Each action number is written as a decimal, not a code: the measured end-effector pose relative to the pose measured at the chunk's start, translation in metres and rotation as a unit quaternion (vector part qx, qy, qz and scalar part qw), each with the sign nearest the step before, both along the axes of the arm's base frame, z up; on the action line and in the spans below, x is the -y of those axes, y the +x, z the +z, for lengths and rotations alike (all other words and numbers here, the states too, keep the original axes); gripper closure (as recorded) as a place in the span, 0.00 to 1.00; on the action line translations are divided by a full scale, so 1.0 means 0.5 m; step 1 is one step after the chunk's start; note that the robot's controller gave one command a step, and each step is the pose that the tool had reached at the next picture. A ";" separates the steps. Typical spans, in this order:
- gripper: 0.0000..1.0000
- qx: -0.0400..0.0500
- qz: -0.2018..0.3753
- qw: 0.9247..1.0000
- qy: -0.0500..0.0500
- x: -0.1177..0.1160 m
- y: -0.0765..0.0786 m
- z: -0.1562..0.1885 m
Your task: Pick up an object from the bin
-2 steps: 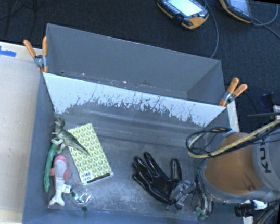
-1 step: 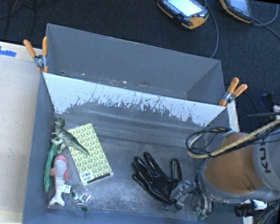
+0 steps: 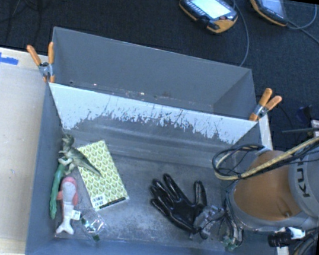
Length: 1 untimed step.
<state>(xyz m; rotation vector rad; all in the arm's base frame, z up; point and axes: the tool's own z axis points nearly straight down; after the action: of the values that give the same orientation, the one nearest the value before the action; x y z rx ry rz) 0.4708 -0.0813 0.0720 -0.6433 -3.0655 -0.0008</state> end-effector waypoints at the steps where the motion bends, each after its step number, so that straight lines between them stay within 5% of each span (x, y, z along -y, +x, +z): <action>1: 1.00 -0.004 0.000 1.000 0.001 -0.001 -0.005 0.041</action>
Offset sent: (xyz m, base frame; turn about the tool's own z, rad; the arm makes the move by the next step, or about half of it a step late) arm 0.0000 0.0001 0.0227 0.0000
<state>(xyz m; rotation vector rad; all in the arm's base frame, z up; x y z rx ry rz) 0.4685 -0.0810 0.0923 -0.6414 -3.0577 -0.0012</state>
